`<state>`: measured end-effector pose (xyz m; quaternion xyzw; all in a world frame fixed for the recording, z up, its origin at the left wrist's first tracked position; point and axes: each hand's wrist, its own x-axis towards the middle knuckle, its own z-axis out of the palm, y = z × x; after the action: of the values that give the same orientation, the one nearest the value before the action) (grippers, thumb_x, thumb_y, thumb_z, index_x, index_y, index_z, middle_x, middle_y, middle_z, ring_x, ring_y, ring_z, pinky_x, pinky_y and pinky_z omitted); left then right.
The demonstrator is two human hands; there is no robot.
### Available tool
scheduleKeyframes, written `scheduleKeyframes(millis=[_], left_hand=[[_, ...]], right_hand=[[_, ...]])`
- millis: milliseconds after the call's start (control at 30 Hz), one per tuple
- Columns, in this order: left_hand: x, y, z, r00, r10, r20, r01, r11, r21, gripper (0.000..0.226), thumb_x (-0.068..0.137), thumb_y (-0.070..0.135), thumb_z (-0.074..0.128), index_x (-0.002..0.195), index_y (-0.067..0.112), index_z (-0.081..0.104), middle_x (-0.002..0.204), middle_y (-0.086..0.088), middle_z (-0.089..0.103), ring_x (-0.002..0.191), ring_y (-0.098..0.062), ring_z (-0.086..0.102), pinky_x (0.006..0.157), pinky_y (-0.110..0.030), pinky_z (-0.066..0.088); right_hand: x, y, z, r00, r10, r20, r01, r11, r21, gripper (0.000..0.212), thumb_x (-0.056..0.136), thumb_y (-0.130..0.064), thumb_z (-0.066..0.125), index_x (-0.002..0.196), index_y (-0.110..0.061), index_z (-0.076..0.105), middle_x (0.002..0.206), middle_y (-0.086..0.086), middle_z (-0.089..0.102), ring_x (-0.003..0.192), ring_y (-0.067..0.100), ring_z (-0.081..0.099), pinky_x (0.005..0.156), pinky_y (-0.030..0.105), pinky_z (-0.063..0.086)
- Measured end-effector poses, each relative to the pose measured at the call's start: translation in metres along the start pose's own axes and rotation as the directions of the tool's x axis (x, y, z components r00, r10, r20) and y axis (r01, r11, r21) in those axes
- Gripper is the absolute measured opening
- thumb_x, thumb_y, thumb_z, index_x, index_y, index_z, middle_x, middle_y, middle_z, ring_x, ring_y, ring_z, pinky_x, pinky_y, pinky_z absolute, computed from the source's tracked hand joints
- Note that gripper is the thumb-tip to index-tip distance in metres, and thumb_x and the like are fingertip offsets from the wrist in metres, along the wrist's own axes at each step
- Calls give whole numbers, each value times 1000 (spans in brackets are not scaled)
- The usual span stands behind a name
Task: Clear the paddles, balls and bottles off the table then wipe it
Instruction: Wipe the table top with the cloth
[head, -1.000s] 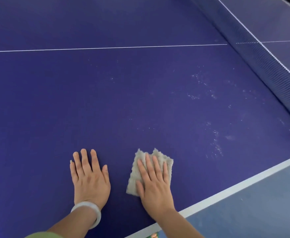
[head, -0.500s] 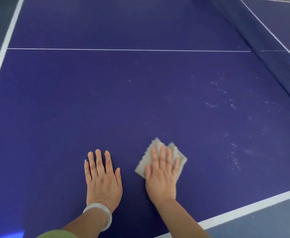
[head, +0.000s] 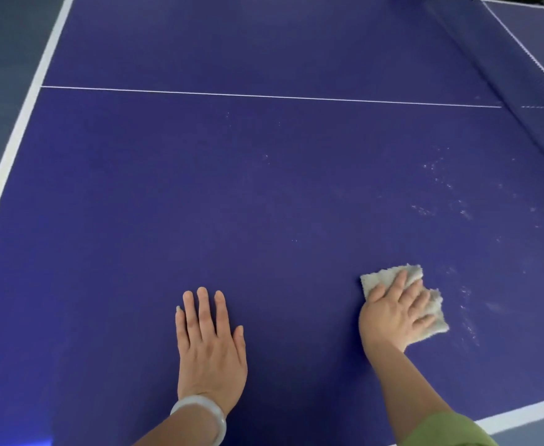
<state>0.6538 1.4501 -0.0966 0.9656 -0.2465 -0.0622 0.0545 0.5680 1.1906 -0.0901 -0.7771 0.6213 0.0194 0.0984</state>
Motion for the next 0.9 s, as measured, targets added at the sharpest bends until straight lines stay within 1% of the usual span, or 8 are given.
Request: scheduleKeyframes(millis=[100,300,400,533,600,700,800,900], left_hand=[[1,0,1,1000,6,-6,-6,1000,2,66,97,39,25,148,-3,30,156,-28,23,147,-44,14,116,-59,21],[2,1,-1,1000,2,-5,-2,1000,13,66,97,39,25,148,-2,31,155,-28,24,147,-44,15,117,-59,20],[1,1,-1,1000,-5,2,5,1000,14,66,97,39,23,148,-1,30,155,-28,24,147,-44,15,117,-58,20],[1,1,-1,1000,-8,16,8,1000,7,66,98,40,22,149,-1,30,156,-28,24,147,-44,14,118,-58,18],[1,1,-1,1000,-11,24,11,1000,11,66,98,40,22,149,-1,30,156,-28,24,147,-45,14,118,-58,18],[2,2,-1,1000,-7,28,7,1000,13,67,97,40,23,149,-1,30,155,-28,24,147,-45,14,118,-58,19],[2,3,-1,1000,-8,16,8,1000,10,67,96,39,23,148,-2,31,155,-28,26,147,-44,16,117,-58,20],[3,1,0,1000,-8,1,8,1000,15,66,97,39,23,148,-1,32,155,-28,26,147,-44,16,118,-58,19]], right_hand=[[-41,-60,19,921,-384,-60,374,918,-130,62,96,-38,13,156,-22,14,162,8,15,150,32,3,117,55,-5],[-23,-105,16,503,-845,184,864,499,-69,64,95,-49,4,156,-31,3,164,-4,-2,150,19,-10,119,48,-10],[44,-68,10,698,-706,120,715,682,-154,66,91,-48,1,156,-32,5,164,-3,8,151,21,-1,119,51,-2],[81,-7,-11,996,-84,3,84,993,-77,57,100,-40,9,156,-30,1,164,0,6,150,22,-5,117,54,-3],[59,-9,-6,999,32,-4,-32,999,0,57,102,-39,15,156,-26,4,164,4,5,150,27,-5,118,54,-4],[0,-42,15,973,-212,-89,203,974,-99,60,99,-38,14,156,-22,14,163,6,15,150,33,1,116,57,0],[-74,-66,29,744,-668,21,663,734,-144,59,99,-41,16,156,-24,15,164,2,11,151,27,0,119,54,2],[-91,-36,24,583,-805,110,812,574,-107,57,102,-43,17,157,-28,9,164,-4,3,151,19,-6,120,50,4]])
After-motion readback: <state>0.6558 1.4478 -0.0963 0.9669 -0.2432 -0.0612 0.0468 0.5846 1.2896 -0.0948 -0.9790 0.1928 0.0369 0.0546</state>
